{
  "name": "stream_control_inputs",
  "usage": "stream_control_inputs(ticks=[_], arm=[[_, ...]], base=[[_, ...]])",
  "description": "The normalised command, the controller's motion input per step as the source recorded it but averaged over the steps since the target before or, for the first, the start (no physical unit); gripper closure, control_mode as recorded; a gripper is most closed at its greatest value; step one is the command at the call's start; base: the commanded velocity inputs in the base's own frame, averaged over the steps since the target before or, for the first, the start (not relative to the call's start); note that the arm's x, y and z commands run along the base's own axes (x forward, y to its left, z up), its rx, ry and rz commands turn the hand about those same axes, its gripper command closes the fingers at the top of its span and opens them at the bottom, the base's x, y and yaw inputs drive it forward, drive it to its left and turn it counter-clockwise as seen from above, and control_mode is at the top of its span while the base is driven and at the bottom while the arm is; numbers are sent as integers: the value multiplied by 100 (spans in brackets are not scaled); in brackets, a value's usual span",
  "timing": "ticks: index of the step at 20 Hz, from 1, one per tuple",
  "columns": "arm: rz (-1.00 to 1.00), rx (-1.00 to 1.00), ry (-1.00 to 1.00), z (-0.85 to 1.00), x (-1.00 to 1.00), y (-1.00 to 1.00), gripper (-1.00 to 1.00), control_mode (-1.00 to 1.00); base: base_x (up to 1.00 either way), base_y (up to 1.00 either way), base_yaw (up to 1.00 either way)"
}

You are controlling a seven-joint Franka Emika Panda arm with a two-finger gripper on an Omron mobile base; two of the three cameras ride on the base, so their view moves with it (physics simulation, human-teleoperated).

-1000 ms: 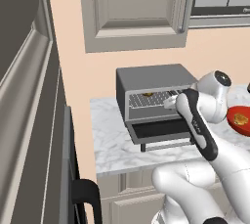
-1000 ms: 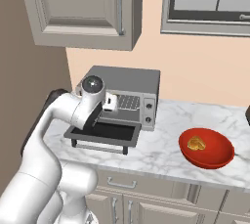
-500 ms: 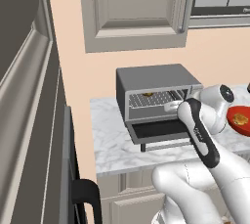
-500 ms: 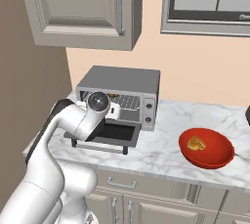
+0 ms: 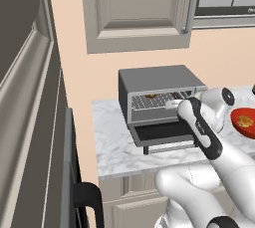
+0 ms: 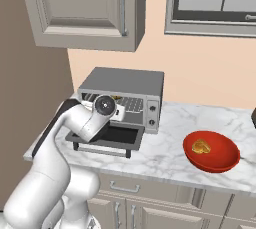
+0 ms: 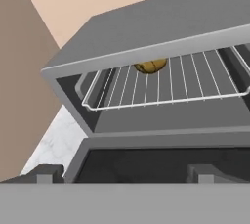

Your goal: Pick up the heated bread from the toaster oven and place it in the bowl. Then move the bread bowl to the dining counter.

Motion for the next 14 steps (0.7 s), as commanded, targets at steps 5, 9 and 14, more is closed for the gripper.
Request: stream_control_inputs(ticks=[5, 9, 14], arm=[[-2, 3, -11, -14, 23, 0, -100, -100], [-3, 1, -12, -26, 21, 0, -100, -100], [-4, 1, -8, -19, 27, 0, -100, -100]], base=[[0, 0, 0], [0, 0, 0], [0, 0, 0]])
